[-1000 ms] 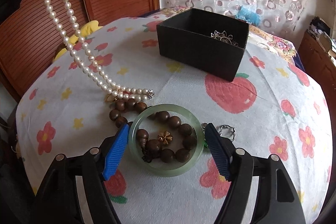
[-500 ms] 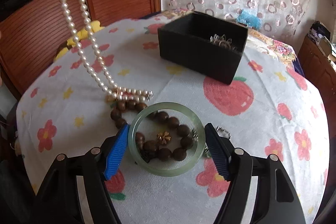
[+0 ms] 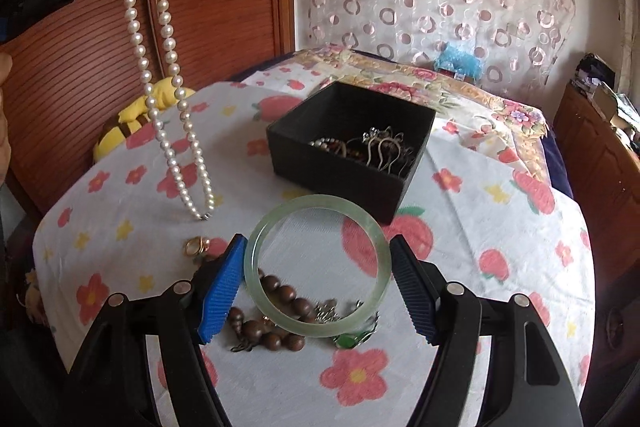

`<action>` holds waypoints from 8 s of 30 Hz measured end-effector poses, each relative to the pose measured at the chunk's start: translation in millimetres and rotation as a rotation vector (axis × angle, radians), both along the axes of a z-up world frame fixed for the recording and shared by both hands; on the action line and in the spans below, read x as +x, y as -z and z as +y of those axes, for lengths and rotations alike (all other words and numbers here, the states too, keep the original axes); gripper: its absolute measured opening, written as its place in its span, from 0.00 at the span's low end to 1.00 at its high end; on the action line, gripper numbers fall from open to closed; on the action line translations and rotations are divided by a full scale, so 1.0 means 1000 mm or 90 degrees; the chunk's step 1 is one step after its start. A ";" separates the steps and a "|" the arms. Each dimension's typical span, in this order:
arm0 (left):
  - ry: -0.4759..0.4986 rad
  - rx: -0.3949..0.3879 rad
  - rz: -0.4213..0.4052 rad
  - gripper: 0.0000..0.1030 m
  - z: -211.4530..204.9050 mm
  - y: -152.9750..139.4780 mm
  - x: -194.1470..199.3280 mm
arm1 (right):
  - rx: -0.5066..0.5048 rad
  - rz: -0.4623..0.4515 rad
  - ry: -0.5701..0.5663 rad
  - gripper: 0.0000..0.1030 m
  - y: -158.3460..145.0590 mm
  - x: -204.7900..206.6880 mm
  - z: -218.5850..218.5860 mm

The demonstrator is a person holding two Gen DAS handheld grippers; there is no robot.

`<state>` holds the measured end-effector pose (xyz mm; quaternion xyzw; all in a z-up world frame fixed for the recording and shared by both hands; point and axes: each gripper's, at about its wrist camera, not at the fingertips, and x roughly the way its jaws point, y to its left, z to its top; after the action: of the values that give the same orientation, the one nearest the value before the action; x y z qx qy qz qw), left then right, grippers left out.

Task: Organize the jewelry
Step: 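Grasp the jade bangle with the right tool while the left holds the pearl necklace raised, then lower the jade bangle into the black box with the right tool while the left drops the pearls in, then reach the left tool to the wooden bead bracelet and close on it, then grasp the green-stone bracelet with the right tool while the left lifts the bead bracelet, then drop the green-stone bracelet into the black box with the right tool while the left drops the beads in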

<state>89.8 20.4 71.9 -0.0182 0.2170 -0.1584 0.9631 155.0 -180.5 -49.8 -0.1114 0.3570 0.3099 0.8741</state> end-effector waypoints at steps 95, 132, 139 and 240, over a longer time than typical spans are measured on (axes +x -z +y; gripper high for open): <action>-0.070 0.060 0.234 0.24 0.016 0.123 0.082 | -0.006 -0.016 0.004 0.75 -0.025 0.086 0.008; 0.146 0.153 0.310 0.25 -0.077 0.172 0.045 | -0.021 0.101 0.084 0.57 0.045 0.012 -0.042; 0.115 0.114 0.296 0.11 -0.064 0.161 0.045 | -0.016 0.104 0.072 0.56 0.048 0.008 -0.035; 0.079 0.011 0.099 0.12 -0.036 0.022 0.087 | 0.005 -0.028 0.073 0.12 -0.051 0.073 -0.024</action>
<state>177.0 -15.5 50.4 -0.0087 0.2930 -0.2139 0.9318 227.7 -204.1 1.1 -0.0942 0.3427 0.2580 0.8984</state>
